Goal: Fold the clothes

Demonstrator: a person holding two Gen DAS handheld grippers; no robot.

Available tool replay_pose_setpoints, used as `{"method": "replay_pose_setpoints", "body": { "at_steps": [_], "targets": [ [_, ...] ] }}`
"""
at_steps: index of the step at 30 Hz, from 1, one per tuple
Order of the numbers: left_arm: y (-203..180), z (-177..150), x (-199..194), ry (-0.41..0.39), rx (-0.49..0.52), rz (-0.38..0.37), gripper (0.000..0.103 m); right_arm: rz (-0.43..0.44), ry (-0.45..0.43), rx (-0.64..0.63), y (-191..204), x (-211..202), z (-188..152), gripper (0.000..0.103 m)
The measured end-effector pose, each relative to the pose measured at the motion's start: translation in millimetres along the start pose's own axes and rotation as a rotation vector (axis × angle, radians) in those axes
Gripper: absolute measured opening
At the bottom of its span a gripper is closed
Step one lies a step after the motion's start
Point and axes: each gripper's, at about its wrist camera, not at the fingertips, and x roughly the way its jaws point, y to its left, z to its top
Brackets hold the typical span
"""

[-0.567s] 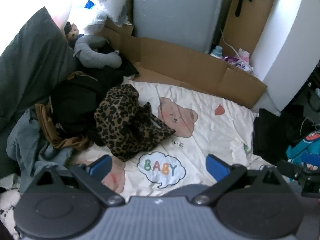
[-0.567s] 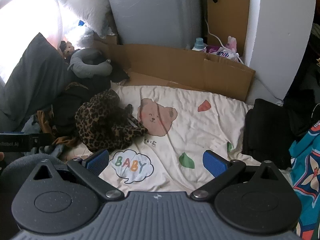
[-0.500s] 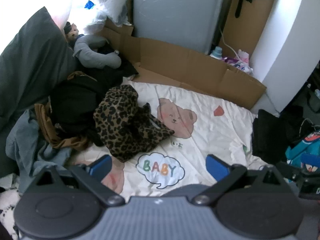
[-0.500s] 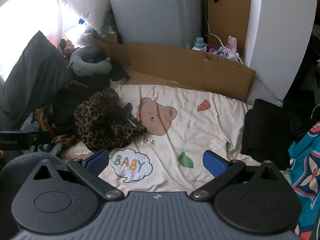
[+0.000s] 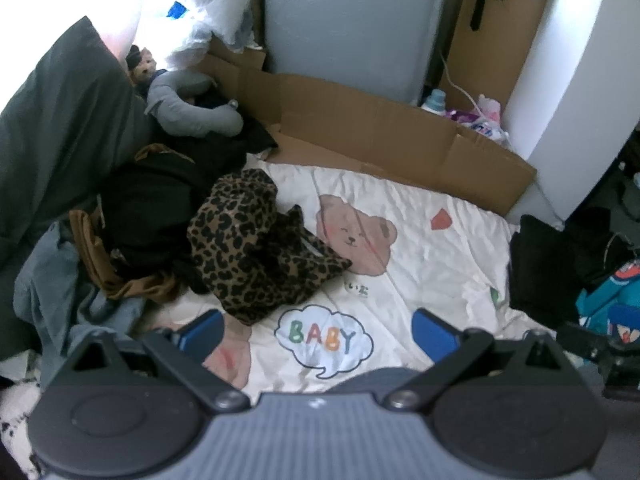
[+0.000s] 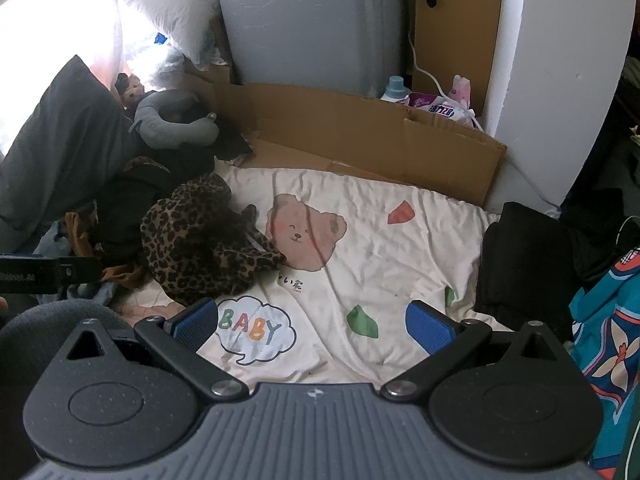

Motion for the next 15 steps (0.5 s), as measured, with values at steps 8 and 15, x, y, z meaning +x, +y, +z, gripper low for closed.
{"method": "replay_pose_setpoints", "body": {
  "at_steps": [8, 15],
  "targets": [
    [2.1, 2.1, 4.3, 0.020, -0.027, 0.001, 0.097, -0.013, -0.008, -0.006, -2.0, 1.5, 0.7, 0.103],
    [8.1, 2.8, 6.0, 0.028, -0.050, -0.011, 0.095, -0.010, -0.015, 0.011, -4.4, 2.9, 2.0, 0.103]
  ]
}}
